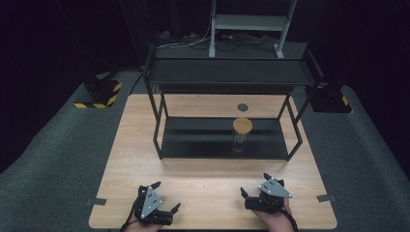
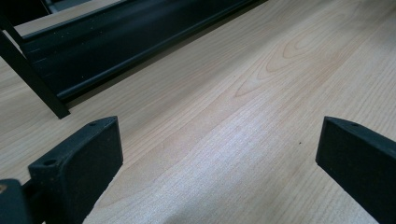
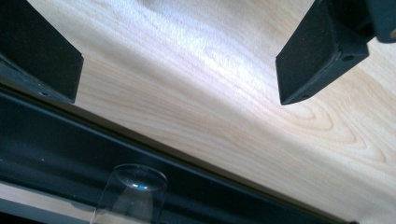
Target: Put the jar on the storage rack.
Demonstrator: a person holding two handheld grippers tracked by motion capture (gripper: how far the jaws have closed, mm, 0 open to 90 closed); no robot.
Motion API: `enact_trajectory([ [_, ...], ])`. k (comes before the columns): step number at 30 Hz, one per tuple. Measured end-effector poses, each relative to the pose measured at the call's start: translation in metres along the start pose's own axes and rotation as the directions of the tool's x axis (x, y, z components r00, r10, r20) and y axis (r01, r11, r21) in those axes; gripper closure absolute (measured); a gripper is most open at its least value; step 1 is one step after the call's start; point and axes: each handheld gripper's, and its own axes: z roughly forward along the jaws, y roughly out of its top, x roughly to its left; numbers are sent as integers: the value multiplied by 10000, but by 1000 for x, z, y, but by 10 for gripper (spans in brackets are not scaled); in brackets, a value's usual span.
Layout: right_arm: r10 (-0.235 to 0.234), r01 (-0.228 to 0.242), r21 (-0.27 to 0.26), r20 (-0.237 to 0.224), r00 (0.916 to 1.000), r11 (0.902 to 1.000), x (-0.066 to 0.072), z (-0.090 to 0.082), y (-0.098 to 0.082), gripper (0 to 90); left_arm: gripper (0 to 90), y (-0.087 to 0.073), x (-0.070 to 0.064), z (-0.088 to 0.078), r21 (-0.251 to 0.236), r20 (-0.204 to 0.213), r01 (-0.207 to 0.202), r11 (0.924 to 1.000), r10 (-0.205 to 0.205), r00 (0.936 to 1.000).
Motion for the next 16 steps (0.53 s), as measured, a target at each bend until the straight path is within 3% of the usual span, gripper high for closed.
enact_trajectory([
  [16, -305, 306, 676, -31, 9995, 9972, 2, 4, -4, 1, 10, 0, 0, 0, -22, 26, 11, 10000, -10, 10000],
])
